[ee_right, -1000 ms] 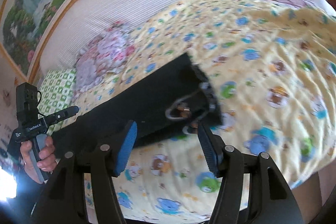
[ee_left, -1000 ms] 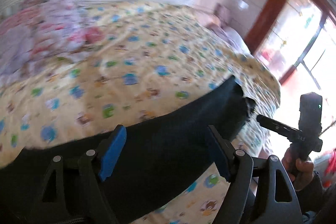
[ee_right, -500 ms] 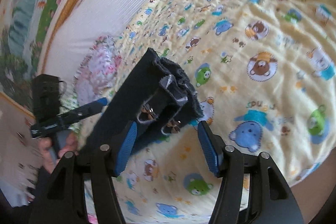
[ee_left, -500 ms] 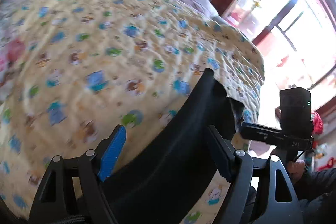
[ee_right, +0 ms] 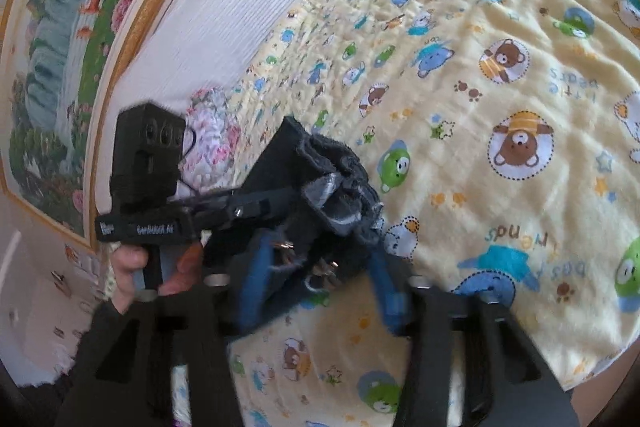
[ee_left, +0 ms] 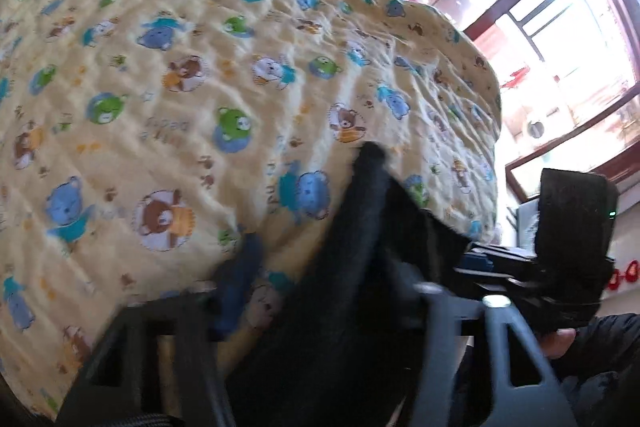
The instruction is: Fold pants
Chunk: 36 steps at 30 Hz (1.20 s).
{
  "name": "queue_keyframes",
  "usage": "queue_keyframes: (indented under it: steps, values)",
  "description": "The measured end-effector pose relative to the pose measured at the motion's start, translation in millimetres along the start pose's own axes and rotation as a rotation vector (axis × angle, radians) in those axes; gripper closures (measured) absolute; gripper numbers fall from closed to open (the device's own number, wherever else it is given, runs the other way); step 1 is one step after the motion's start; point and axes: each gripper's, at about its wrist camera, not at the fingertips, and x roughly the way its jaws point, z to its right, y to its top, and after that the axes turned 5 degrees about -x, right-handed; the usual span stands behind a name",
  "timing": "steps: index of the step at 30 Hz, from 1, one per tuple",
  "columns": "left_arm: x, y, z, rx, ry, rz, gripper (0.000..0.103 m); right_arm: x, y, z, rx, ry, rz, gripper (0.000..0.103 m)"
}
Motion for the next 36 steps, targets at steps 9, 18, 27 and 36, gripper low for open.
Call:
queue_keyframes:
  steps: [9,18,27,36]
  values:
    - [-23,-13,15,0.030,-0.023,0.094,0.091,-12,2,-13,-0.050,0.031,0.037,0.087]
    - [-98,-47,-4,-0.038,-0.079,0.256,0.093,-20,5,-74,-0.192,0.172,0.081,0.087]
    - [-143,-101,-20,-0.090,-0.129,0.380,0.093,13,-13,-138,-0.309,0.358,-0.028,0.088]
    - [-174,-163,-62,-0.216,-0.127,0.451,0.096,60,-30,-170,-0.325,0.450,-0.166,0.088]
